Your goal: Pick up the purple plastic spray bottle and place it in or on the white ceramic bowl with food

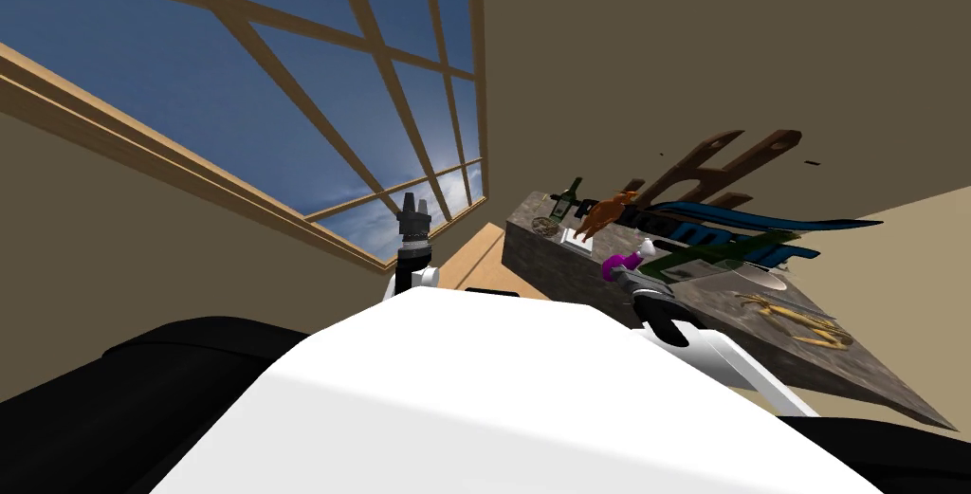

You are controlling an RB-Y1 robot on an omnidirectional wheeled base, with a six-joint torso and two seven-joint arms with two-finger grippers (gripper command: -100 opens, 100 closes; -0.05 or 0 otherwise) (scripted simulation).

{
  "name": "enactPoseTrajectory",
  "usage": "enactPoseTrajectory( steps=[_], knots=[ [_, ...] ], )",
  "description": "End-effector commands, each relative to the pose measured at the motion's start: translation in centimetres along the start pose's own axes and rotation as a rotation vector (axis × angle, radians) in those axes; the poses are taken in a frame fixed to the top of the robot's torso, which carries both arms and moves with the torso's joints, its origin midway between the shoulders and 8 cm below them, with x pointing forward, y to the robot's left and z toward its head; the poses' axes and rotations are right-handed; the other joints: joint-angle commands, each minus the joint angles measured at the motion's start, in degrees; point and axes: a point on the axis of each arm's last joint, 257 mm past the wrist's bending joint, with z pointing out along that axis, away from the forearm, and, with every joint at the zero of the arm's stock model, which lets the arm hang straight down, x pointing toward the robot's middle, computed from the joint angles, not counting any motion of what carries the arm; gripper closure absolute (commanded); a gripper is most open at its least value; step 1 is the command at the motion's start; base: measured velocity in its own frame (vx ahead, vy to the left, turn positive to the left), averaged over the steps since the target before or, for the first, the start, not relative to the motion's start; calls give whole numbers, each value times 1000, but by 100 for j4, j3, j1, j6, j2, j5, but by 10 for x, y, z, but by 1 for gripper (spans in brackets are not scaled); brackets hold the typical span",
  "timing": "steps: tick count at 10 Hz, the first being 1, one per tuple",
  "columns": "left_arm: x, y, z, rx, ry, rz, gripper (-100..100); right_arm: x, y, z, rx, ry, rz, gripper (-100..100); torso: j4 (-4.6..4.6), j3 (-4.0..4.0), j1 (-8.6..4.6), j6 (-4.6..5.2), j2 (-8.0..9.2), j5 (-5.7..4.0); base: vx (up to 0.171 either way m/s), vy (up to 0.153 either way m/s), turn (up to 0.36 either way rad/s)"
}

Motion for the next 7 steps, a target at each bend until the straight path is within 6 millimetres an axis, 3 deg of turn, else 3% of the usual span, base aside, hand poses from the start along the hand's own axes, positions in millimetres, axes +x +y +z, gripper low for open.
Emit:
enactPoseTrajectory(
  steps=[1,5,7],
  knots=[
    [0,0,0,0,0,0,0,3,-3,-5,12,25,-3,100,0,0,0,0,0,0,51,206,-34],
    [0,0,0,0,0,0,0,-1,-3,-16,27,39,1,100,-5,-21,-44,-1,-41,-8,93,166,-57],
    [0,0,0,0,0,0,0,-7,0,-21,30,35,8,100,-6,-28,-37,0,-54,-7,151,154,-86]
  ],
)
